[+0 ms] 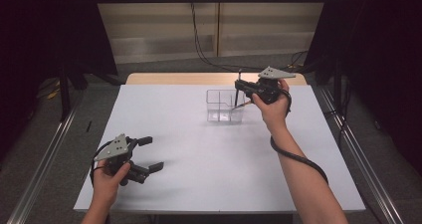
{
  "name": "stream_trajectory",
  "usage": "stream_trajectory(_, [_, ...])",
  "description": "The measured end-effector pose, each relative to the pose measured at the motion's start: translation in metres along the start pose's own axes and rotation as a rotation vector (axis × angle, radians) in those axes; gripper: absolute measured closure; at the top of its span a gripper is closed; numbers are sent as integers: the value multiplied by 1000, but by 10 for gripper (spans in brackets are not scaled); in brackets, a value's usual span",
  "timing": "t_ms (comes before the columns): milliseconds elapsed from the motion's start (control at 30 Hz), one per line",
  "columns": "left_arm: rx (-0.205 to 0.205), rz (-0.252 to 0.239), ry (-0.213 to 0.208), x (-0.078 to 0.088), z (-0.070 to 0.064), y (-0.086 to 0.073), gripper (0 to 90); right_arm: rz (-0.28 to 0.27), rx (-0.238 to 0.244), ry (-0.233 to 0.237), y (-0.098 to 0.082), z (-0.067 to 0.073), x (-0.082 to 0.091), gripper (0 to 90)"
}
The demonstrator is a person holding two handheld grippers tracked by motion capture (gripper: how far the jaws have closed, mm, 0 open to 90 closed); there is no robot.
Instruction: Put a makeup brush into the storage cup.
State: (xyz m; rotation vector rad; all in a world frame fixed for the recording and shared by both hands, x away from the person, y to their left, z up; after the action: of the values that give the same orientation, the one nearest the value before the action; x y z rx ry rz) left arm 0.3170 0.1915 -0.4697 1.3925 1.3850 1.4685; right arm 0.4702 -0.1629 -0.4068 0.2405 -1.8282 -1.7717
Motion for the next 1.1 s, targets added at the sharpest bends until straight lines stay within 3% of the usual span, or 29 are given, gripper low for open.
stream_trajectory(1000, [-1,5,-1,-1,1,-1,19,24,2,2,-13,3,-2,836])
stream_trajectory(1100, [-2,4,0,0,1,-1,19,15,-8,11,-12,4,0,722])
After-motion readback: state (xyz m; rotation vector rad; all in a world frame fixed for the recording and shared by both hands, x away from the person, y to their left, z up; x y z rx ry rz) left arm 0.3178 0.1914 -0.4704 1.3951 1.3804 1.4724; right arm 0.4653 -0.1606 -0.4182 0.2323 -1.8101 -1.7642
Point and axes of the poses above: each handheld gripper's, and its own axes: x roughly backward along the jaws, y roughly out of its top, z roughly to its left, the point moved 6 cm from there along -x, roughly forward along the jaws, and after that the axes turned 10 degrees about -y, right-handed, at the moved point
